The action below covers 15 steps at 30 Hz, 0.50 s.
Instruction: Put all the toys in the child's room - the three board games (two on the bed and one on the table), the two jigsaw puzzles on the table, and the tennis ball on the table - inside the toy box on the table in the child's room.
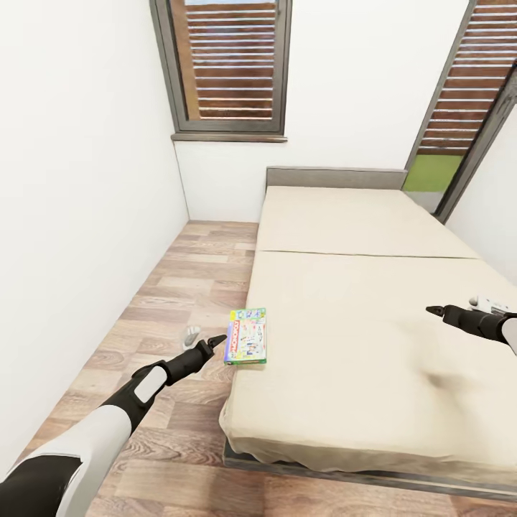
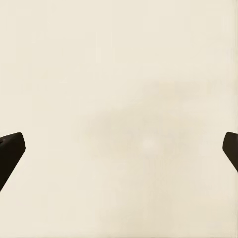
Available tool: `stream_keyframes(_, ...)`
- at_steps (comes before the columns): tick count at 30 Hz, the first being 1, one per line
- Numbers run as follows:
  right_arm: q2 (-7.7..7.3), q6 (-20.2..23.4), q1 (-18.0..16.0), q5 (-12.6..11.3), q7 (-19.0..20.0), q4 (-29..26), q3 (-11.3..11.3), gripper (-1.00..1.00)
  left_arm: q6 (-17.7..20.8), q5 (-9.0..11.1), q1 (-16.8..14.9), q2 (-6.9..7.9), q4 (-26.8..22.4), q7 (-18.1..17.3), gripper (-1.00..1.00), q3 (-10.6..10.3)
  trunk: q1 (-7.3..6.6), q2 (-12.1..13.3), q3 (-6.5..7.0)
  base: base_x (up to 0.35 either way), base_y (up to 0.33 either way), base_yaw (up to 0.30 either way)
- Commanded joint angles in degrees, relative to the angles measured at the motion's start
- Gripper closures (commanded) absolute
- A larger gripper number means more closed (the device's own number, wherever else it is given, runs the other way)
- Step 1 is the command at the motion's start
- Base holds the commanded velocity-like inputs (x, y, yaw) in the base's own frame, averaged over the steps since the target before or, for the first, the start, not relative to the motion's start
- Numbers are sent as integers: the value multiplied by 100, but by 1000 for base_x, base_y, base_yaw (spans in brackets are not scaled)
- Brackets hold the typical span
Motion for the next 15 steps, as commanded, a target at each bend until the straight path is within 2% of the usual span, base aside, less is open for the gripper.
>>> stream_keyframes(1, 2, 30, -3, 25, 32, -3, -14, -100, 22, 59, -3, 6, -2, -1, -100, -43, -1, -2, -5, 0, 0, -29)
stream_keyframes(10, 4, 30, -3, 25, 32, 1, -14, -100, 22, 59, -3, -1, -2, -11, -100, -45, -1, -2, -5, 0, 0, -14)
stream_keyframes(15, 4, 30, -3, 25, 32, 3, -14, -100, 22, 60, -3, -3, -2, -17, -100, -45, -1, -2, -5, 0, 0, -103)
